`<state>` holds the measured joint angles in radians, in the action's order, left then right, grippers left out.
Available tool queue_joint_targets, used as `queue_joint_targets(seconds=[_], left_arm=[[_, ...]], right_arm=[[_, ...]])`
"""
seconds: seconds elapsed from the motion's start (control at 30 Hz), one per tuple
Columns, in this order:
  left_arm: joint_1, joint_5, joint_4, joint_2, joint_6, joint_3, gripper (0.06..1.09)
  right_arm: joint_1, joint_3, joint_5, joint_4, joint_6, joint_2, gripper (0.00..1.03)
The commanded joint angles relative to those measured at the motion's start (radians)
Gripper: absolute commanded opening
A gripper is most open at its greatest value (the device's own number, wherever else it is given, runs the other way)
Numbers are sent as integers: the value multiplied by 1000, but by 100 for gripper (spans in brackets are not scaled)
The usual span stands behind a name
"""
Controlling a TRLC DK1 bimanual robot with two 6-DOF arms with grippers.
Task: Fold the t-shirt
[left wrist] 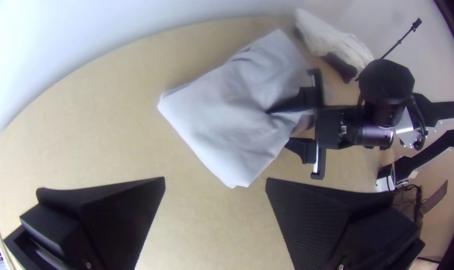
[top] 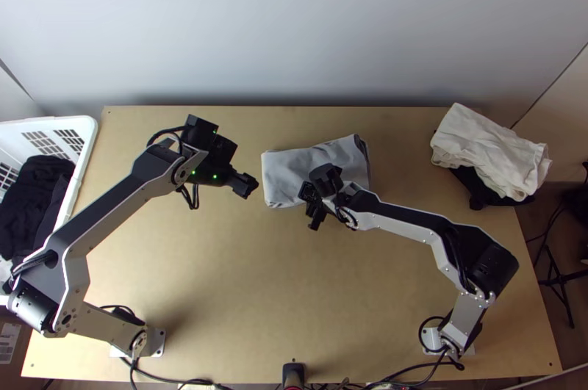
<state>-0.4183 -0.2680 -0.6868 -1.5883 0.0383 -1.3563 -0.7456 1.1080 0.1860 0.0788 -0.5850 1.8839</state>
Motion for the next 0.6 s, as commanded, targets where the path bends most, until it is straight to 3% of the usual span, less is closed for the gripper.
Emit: queue_joint_targets(seconds=[0.0, 0.03, 0.57], left_arm=[[3, 1, -3, 16, -11, 3, 104], [3, 1, -3, 21, -11, 5, 104], [87, 1, -30, 191, -26, 121, 104]], right_arm=[[9, 6, 6, 4, 10, 17, 9], [14, 7, 7, 4, 20, 17, 2], [98, 47, 6, 102, 139, -249, 3]])
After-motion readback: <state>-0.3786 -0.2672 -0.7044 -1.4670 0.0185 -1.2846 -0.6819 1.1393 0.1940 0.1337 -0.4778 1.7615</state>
